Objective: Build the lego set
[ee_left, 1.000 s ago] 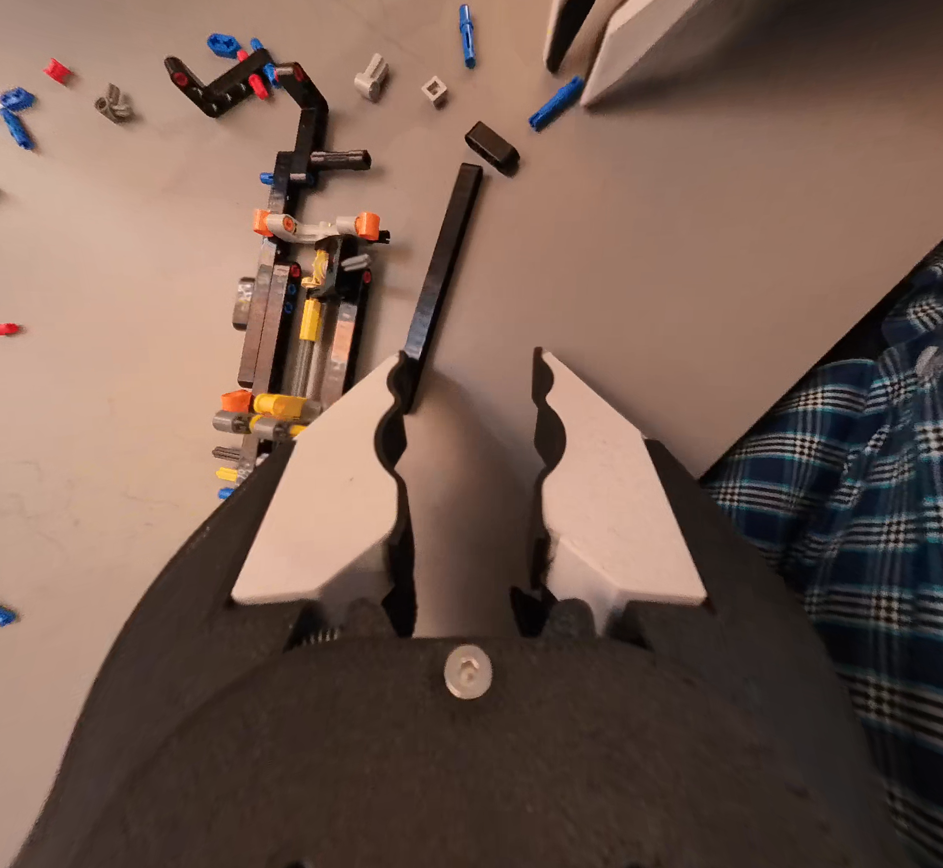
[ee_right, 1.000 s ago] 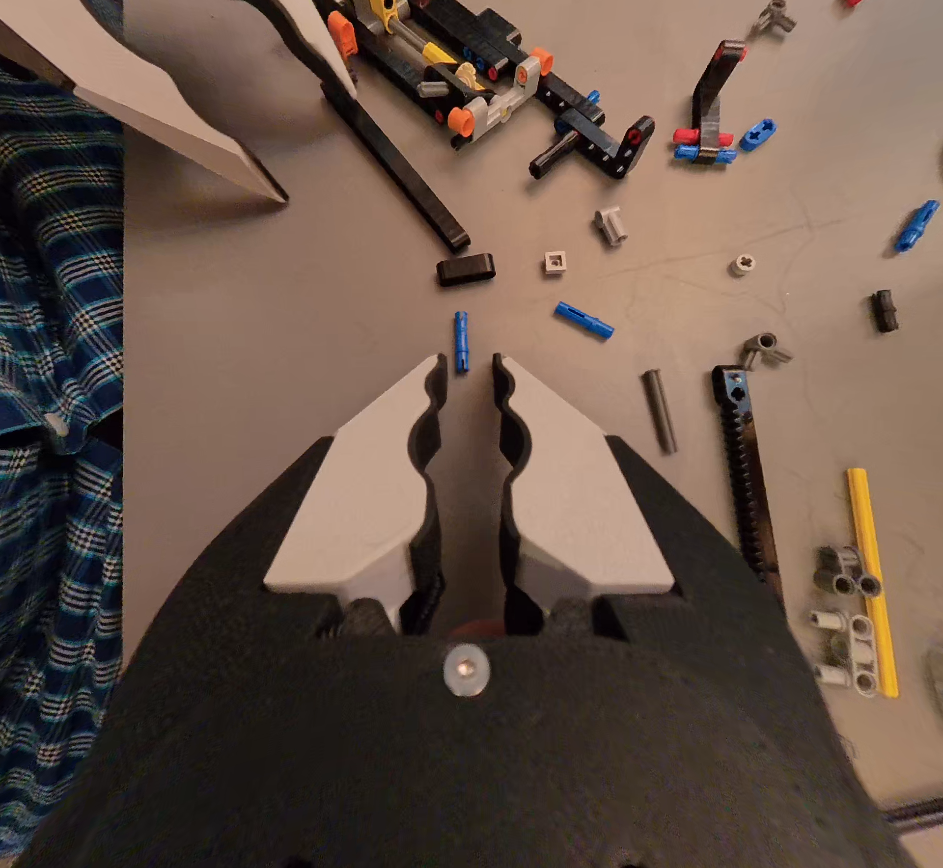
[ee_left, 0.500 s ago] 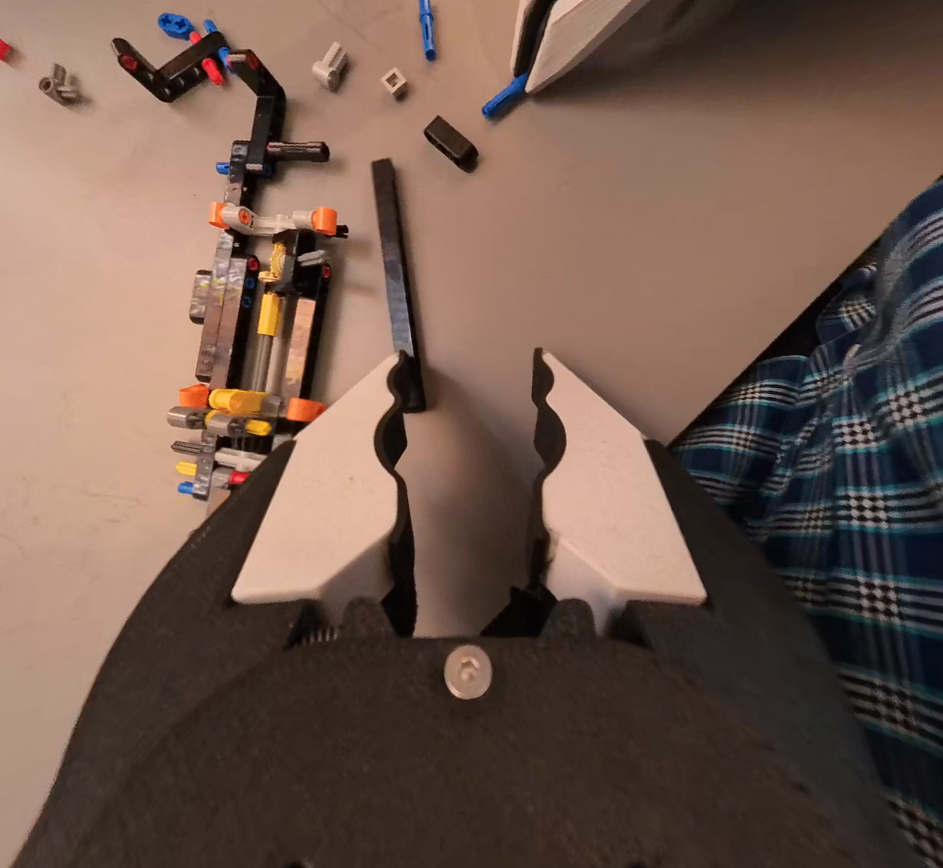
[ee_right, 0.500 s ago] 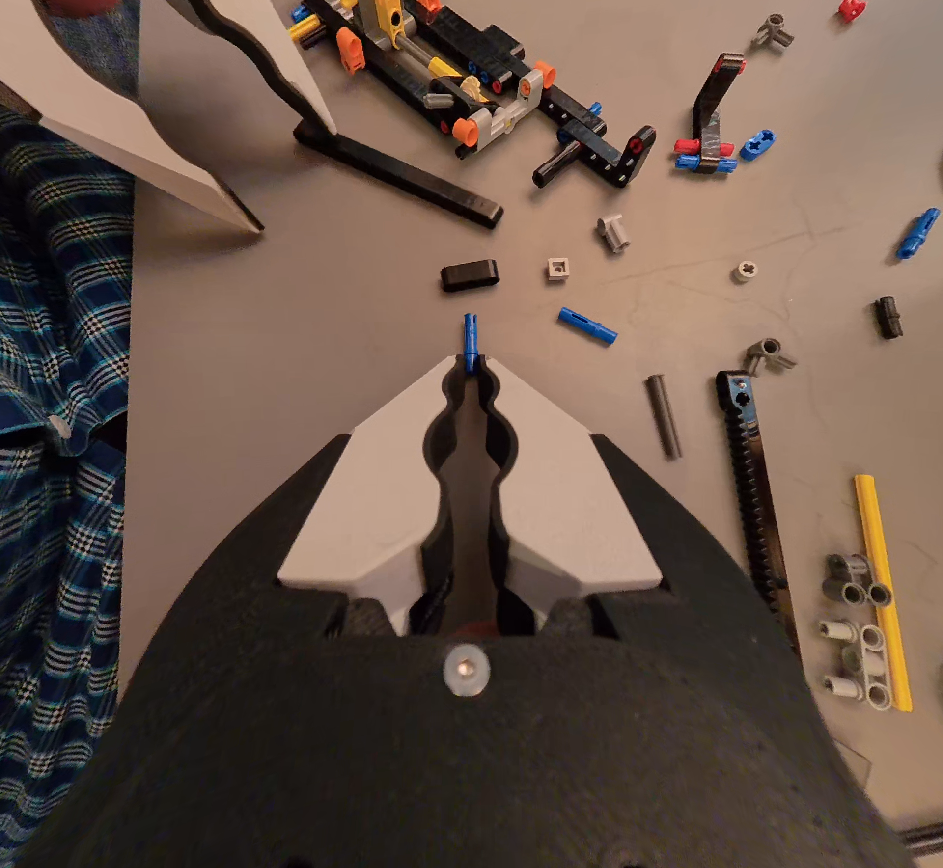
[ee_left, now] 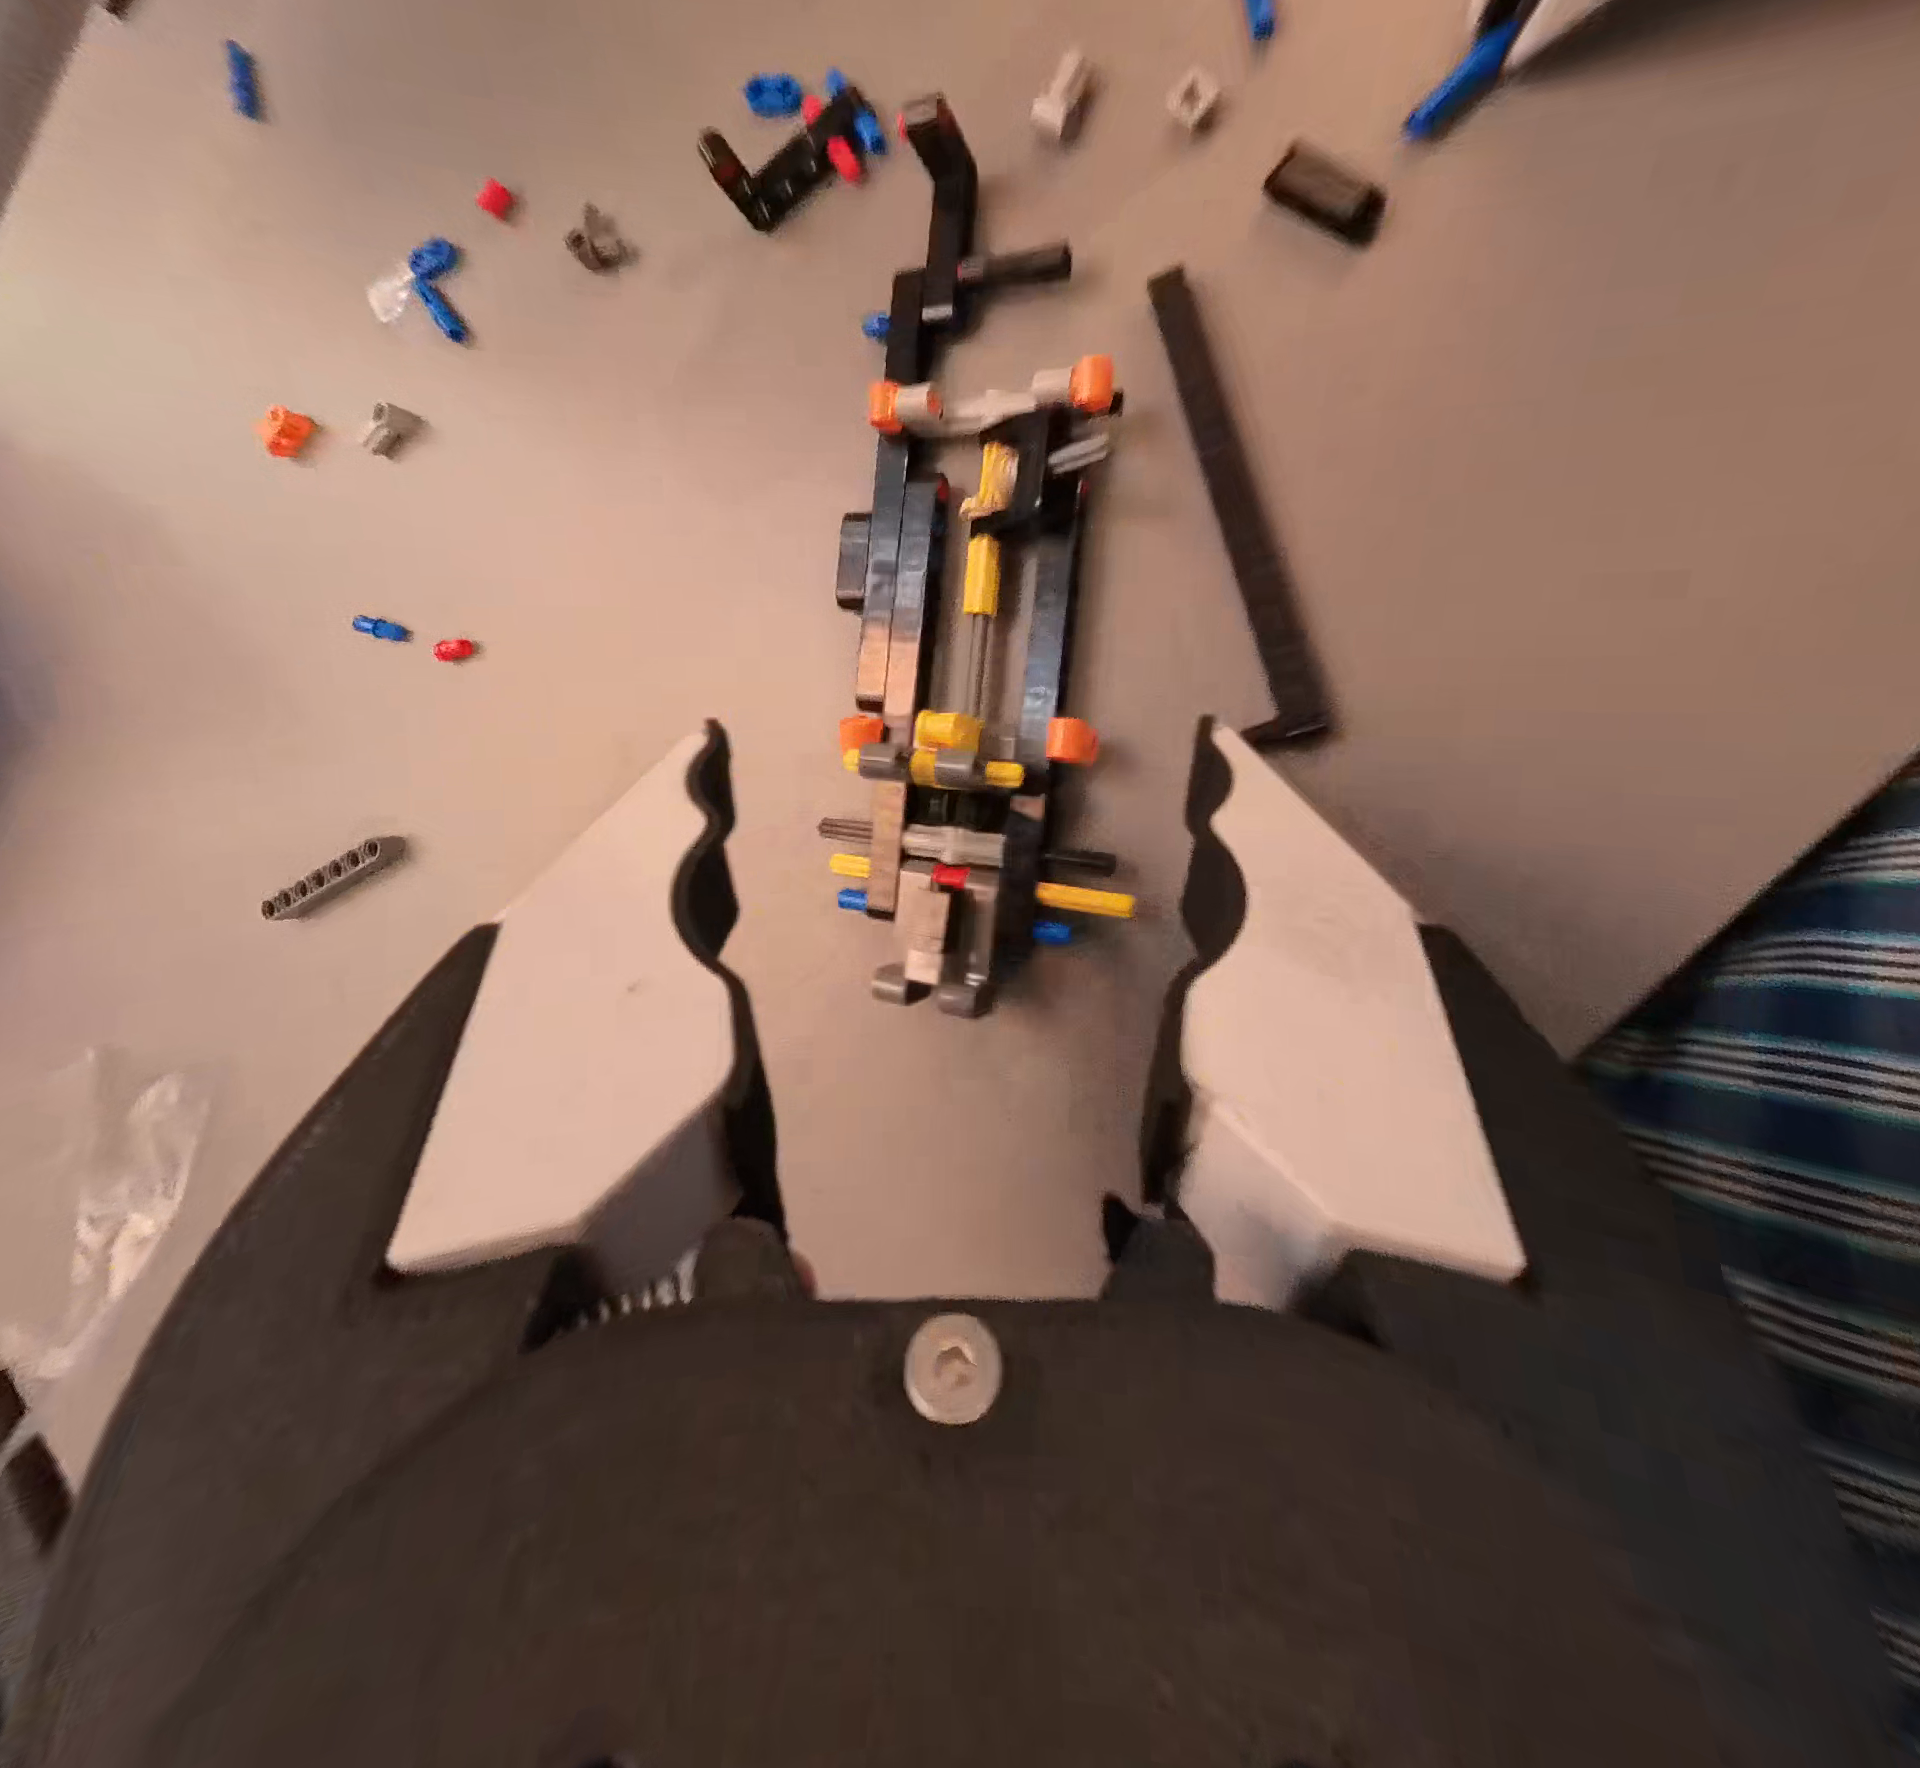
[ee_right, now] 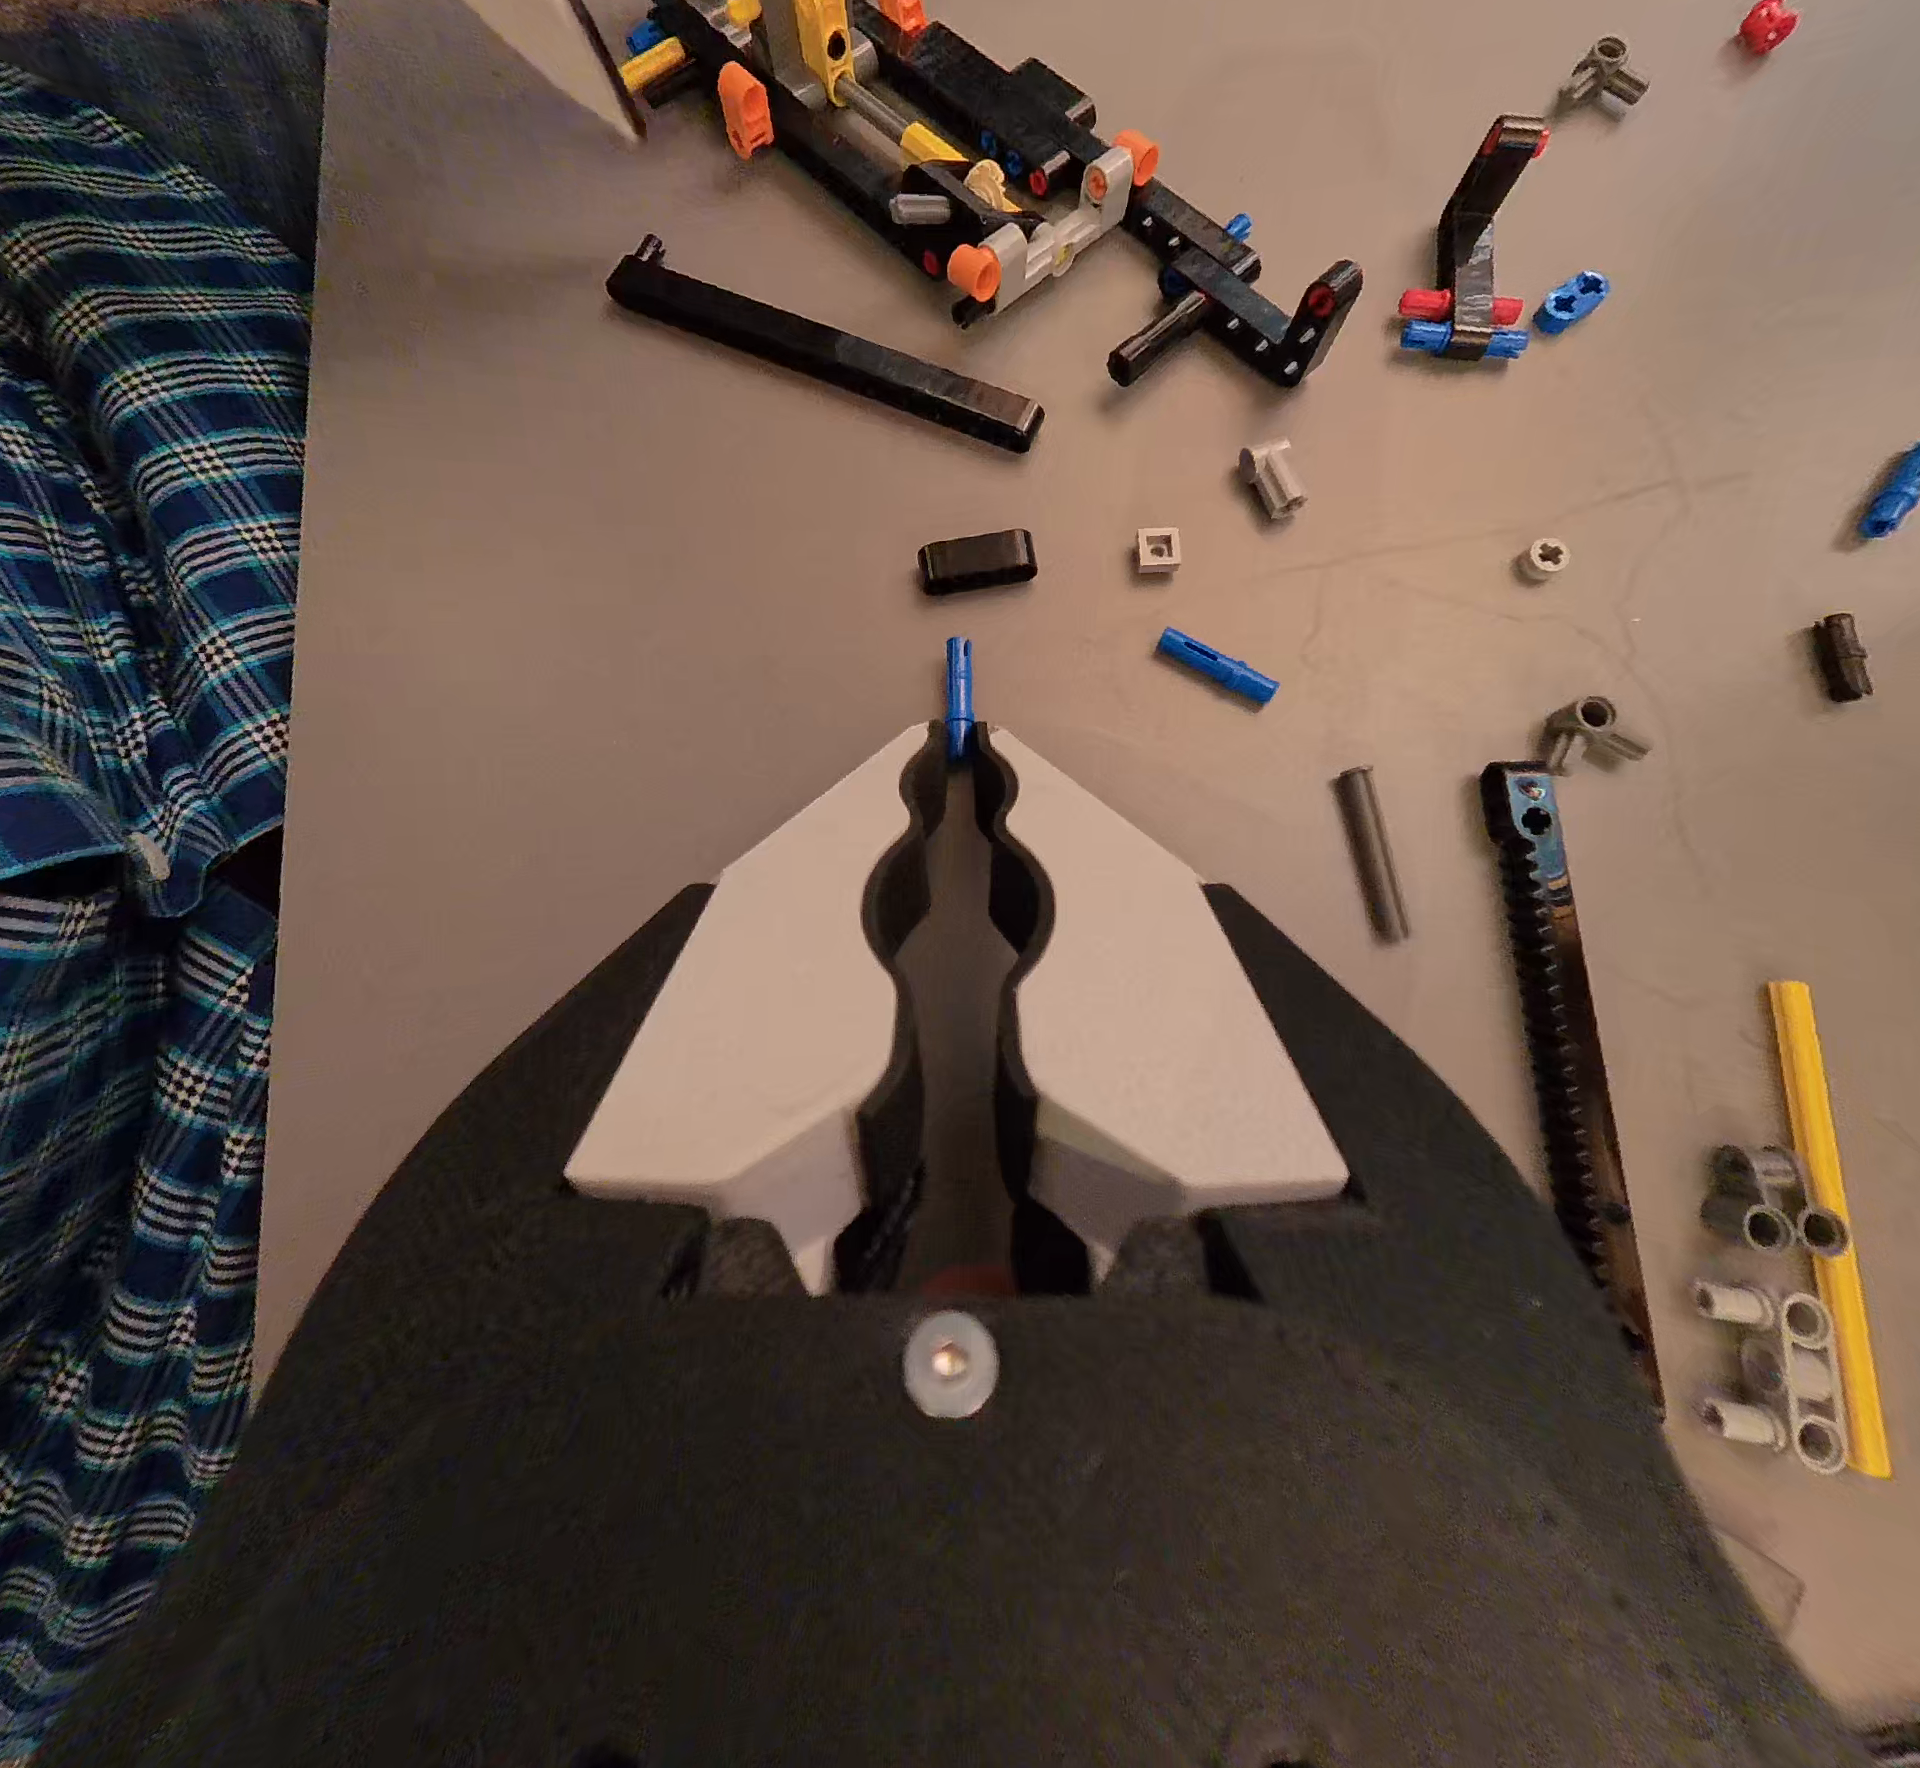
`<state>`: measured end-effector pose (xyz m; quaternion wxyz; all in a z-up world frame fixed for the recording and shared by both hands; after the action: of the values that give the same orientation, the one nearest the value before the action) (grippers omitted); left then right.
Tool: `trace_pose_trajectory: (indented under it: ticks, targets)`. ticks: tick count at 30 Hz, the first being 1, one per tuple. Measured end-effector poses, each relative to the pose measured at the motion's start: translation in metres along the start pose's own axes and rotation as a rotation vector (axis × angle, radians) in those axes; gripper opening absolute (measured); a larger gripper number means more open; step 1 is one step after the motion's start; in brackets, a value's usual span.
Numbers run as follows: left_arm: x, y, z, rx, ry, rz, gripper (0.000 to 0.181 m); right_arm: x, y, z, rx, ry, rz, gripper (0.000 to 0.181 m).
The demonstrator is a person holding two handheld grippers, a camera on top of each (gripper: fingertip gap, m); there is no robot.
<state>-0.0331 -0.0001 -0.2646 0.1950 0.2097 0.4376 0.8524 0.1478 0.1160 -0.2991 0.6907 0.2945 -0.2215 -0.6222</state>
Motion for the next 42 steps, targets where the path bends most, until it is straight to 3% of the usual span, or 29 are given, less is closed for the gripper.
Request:
trace_pose_trajectory:
  ticks: [4,10,16,26,29,32,37,42]
  targets:
    - [0.010,-0.019,0.007,0.053,-0.067,-0.029,0.097,0.000,0.000,0.000,0.004,0.002,0.004,0.002]
    - [0.016,-0.038,0.009,0.043,0.009,-0.176,0.070,0.000,0.000,0.000,-0.001,-0.005,0.012,0.002]
    - [0.015,-0.042,0.010,0.020,0.055,-0.226,0.046,-0.001,0.000,0.001,-0.007,-0.016,0.021,0.002]
    - [0.018,-0.044,0.012,0.008,0.137,-0.154,0.046,0.002,0.001,0.000,-0.008,0.004,0.027,0.007]
    - [0.015,-0.045,0.011,-0.007,0.177,-0.187,0.072,0.003,0.000,0.000,0.004,0.024,0.024,0.005]
    - [0.014,-0.045,0.011,-0.003,0.190,-0.210,0.069,0.003,0.000,0.000,0.005,0.019,0.027,0.002]
    - [0.015,-0.044,0.010,-0.007,0.189,-0.204,0.049,0.002,0.000,0.000,0.004,0.014,0.028,0.002]
    - [0.015,-0.045,0.010,-0.013,0.191,-0.200,0.048,0.003,0.000,-0.001,0.003,0.017,0.029,0.002]
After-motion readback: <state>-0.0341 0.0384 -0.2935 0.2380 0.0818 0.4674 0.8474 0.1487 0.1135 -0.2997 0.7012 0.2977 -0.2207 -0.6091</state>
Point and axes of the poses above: each gripper's, where its closed fingertips meet, y back along the fingers, z out of its top, x = y × z across the jaws, the point moved 6 cm from there along y, back along the fingers, and after that the axes turned 9 degrees about -z, right-handed, at the moved point
